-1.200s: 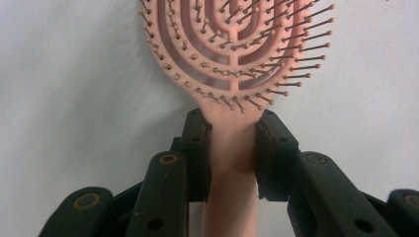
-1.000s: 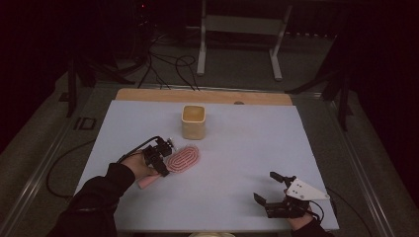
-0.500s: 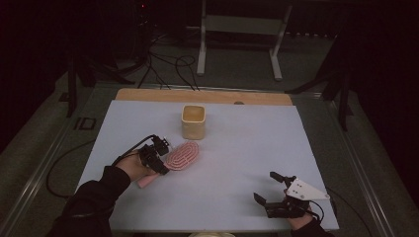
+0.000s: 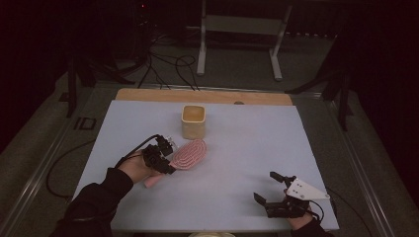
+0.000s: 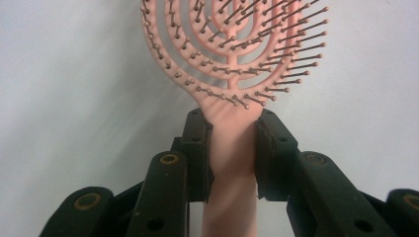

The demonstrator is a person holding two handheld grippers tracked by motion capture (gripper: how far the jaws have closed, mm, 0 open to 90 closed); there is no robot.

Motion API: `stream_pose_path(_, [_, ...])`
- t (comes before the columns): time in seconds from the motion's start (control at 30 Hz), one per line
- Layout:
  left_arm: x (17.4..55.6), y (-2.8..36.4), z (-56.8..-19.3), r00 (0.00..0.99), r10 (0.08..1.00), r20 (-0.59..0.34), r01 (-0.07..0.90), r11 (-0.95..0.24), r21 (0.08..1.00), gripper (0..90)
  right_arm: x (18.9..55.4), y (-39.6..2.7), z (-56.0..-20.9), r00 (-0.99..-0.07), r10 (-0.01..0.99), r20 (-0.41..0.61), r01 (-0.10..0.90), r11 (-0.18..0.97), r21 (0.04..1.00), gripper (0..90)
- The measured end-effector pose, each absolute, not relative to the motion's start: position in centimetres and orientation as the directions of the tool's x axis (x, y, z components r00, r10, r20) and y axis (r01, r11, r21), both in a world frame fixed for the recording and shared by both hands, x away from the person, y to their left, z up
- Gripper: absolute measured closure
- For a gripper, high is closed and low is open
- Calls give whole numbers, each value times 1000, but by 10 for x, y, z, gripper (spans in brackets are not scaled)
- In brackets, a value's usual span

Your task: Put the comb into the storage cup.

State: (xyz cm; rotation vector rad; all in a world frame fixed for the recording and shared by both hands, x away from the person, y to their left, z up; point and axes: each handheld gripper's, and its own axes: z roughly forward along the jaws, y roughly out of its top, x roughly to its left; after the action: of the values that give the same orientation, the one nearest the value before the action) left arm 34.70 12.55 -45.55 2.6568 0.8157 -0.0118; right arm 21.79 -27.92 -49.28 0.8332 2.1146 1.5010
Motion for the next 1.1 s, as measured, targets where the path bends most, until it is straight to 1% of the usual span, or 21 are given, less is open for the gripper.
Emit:
stream_pose_path(0.03, [346,124,-456,842,528,-112,531,-774,344,713,218,-279,-493,-734,679,7,232,240,943,84])
stream_pose_path(0.1, [346,122,-455,836,538,-110,540,-766,349,713,218,-279,-493,-734,679,8,232,239,943,83])
stream_pose_path(0.37, [341,116,-447,857,507,-87,487,-745,456,713,218,-280,-493,-733,680,11,233,236,943,83])
stream_pose_path(0.67, [339,111,-445,849,521,-88,485,-701,523,713,217,-279,-492,-733,680,13,234,234,944,84])
stream_pose_path(0.97, [334,108,-445,846,531,-44,445,-659,606,714,218,-280,-492,-732,682,12,233,234,944,84])
stream_pose_path(1.0, [333,108,-445,847,529,-55,446,-651,614,714,218,-280,-492,-731,683,11,233,234,944,84])
stream_pose_path(1.07, [331,108,-444,842,538,-36,437,-642,630,714,218,-280,-492,-731,683,11,232,233,944,84])
stream_pose_path(1.1, [331,109,-444,844,535,-52,440,-632,638,714,217,-280,-492,-730,683,11,232,233,944,84])
